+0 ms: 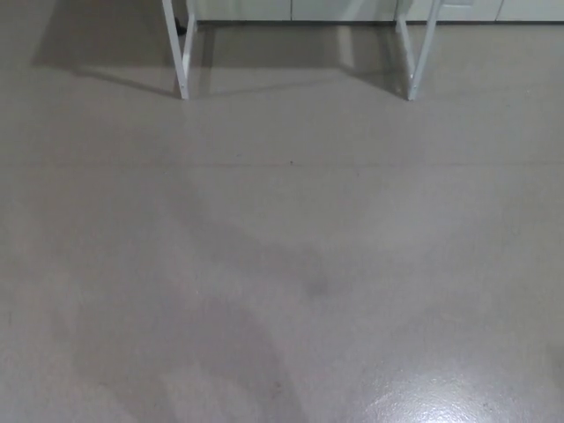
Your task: The robot walk towards a table in front and click the button on the base of the boilling pot using its left middle finger
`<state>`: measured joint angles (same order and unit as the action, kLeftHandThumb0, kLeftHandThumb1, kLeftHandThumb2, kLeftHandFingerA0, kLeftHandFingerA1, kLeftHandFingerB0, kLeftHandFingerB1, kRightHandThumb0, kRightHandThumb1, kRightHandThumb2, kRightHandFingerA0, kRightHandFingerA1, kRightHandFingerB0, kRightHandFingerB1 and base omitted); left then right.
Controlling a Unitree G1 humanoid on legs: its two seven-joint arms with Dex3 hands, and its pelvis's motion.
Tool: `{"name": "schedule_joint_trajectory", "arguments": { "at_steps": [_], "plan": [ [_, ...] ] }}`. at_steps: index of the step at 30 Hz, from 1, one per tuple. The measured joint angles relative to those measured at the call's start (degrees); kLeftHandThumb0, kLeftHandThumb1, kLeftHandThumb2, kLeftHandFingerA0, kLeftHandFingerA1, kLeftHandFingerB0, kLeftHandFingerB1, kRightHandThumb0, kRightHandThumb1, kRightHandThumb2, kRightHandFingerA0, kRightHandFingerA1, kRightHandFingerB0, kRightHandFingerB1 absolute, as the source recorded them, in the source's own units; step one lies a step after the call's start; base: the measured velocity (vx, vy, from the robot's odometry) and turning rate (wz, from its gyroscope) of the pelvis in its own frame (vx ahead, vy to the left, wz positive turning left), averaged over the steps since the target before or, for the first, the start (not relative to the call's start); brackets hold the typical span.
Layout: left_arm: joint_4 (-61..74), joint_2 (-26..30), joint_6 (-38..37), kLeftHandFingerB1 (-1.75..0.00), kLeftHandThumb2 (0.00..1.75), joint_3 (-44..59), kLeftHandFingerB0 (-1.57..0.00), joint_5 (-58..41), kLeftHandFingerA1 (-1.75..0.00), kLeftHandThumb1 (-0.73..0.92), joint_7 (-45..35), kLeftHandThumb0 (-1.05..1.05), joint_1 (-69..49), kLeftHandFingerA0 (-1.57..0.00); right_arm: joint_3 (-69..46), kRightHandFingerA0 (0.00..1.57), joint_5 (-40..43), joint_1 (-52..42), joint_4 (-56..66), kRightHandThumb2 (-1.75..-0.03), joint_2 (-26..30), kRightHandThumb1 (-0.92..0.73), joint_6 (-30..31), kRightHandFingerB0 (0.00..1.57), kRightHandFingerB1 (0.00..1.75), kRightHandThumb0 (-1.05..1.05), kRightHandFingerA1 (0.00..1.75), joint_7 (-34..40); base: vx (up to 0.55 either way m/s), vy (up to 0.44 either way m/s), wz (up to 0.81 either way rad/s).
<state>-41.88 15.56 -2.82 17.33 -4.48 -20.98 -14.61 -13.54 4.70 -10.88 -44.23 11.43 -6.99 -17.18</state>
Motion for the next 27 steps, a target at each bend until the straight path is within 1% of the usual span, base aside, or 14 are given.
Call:
{"name": "schedule_joint_trajectory", "arguments": {
  "at_steps": [1, 2, 4, 5, 7, 8, 11, 12, 17, 20, 22, 23, 24, 27],
  "plan": [
    [-0.28, 0.09, -0.18, -0.48, 0.83, 0.0, -0.11, -0.32, -0.57, 0.37, -0.52, -0.04, 0.02, -0.29, -0.09, 0.56, 0.18, 0.0, -0.24, -0.55, 0.0, -0.49, -0.25, 0.36, 0.36, -0.37, 0.46, -0.32, 0.0, 0.0, 0.0],
    [-0.52, 0.15, -0.35, -0.49, 0.83, 0.0, -0.12, -0.53, -0.58, 0.36, -0.91, -0.04, -0.02, -0.32, -0.16, 0.51, 0.29, -0.01, -0.37, -0.69, 0.0, -0.4, -0.45, 0.31, 0.45, -0.44, 0.55, -0.61, 0.0, 0.0, 0.0],
    [-0.81, 0.2, -0.68, -0.49, 0.83, -0.03, -0.13, -0.83, -0.58, 0.36, -1.43, -0.04, -0.14, -0.32, -0.18, 0.56, 0.39, -0.06, -0.53, -0.55, 0.0, -0.49, -0.89, 0.37, 0.36, -0.37, 0.47, -1.0, 0.0, 0.0, 0.0],
    [-0.99, 0.22, -0.83, -0.48, 0.83, -0.04, -0.12, -1.0, -0.57, 0.36, -1.64, -0.04, -0.16, -0.31, -0.18, 0.5, 0.41, -0.08, -0.65, -0.7, 0.0, -0.4, -1.14, 0.32, 0.46, -0.43, 0.55, -1.17, 0.0, 0.0, 0.0],
    [-1.53, 0.33, -0.87, -0.48, 0.83, -0.05, -0.11, -1.32, -0.56, 0.36, -2.13, -0.07, -0.02, -0.27, -0.17, 0.51, 0.41, -0.08, -0.7, -0.69, 0.0, -0.41, -1.56, 0.32, 0.45, -0.42, 0.56, -1.42, 0.0, 0.0, 0.0],
    [-1.67, 0.37, -0.87, -0.48, 0.84, -0.05, -0.1, -1.4, -0.56, 0.38, -2.28, -0.05, 0.02, -0.26, -0.17, 0.55, 0.41, -0.07, -0.7, -0.55, 0.0, -0.5, -1.71, 0.36, 0.36, -0.33, 0.48, -1.49, 0.0, 0.0, 0.0],
    [-1.53, 0.42, -0.93, -0.49, 0.82, -0.11, -0.14, -1.49, -0.57, 0.35, -2.83, -0.06, 0.08, -0.3, -0.19, 0.55, 0.42, -0.04, -0.69, -0.55, 0.0, -0.5, -1.89, 0.35, 0.36, -0.34, 0.48, -1.6, 0.0, 0.0, 0.0],
    [-1.4, 0.42, -0.92, -0.49, 0.83, -0.15, -0.14, -1.5, -0.57, 0.36, -2.83, -0.01, 0.34, -0.28, -0.24, 0.52, 0.43, 0.12, -0.75, -0.69, 0.01, -0.41, -1.89, 0.29, 0.45, -0.41, 0.56, -1.63, 0.0, 0.0, 0.0],
    [-1.39, 0.33, -0.67, -0.49, 0.85, -0.07, -0.12, -1.81, -0.58, 0.39, -2.38, 0.02, 4.73, -0.3, -0.48, 0.55, 0.65, 3.3, -1.58, -0.56, 0.08, -0.51, -1.88, 0.35, 0.36, -0.36, 0.46, -1.61, 0.0, 0.0, 0.0],
    [-3.31, 0.34, -0.51, -0.49, 0.86, -0.07, -0.12, -2.06, -0.58, 0.4, -2.15, 0.03, 7.89, -0.28, -0.36, 0.52, 0.59, 5.02, -2.86, -0.7, 0.31, -0.4, -1.89, 0.31, 0.45, -0.45, 0.55, -1.41, 0.0, 0.0, 0.0],
    [-4.21, 0.34, -0.5, -0.49, 0.84, -0.12, -0.14, -2.13, -0.58, 0.38, -2.01, 0.01, 8.72, -0.3, -0.35, 0.52, 0.58, 5.22, -3.0, -0.7, 0.32, -0.4, -1.89, 0.32, 0.45, -0.46, 0.55, -1.32, 0.02, -0.002, -0.07],
    [-5.04, 0.29, -0.5, -0.49, 0.85, -0.3, -0.13, -2.14, -0.58, 0.38, -1.91, 0.02, 8.83, -0.29, -0.32, 0.55, 0.57, 5.22, -2.99, -0.56, 0.34, -0.51, -1.89, 0.36, 0.36, -0.38, 0.47, -1.24, 0.2, 0.009, 0.08],
    [-5.53, 0.33, -0.54, -0.49, 0.85, -0.47, -0.13, -2.14, -0.58, 0.38, -1.85, 0.01, 8.95, -0.29, -0.3, 0.49, 0.54, 5.16, -3.02, -0.7, 0.36, -0.4, -1.89, 0.31, 0.45, -0.42, 0.54, -1.14, 0.1, -0.008, 0.16],
    [-6.21, 0.58, -0.88, -0.5, 0.84, -0.67, -0.15, -2.17, -0.59, 0.37, -1.7, 0.0, 9.31, -0.31, 0.21, 0.51, 0.2, 5.16, -3.46, -0.68, 0.5, -0.41, -1.97, 0.29, 0.44, -0.41, 0.54, -0.77, -0.06, 0.017, 0.4]
  ]
}}
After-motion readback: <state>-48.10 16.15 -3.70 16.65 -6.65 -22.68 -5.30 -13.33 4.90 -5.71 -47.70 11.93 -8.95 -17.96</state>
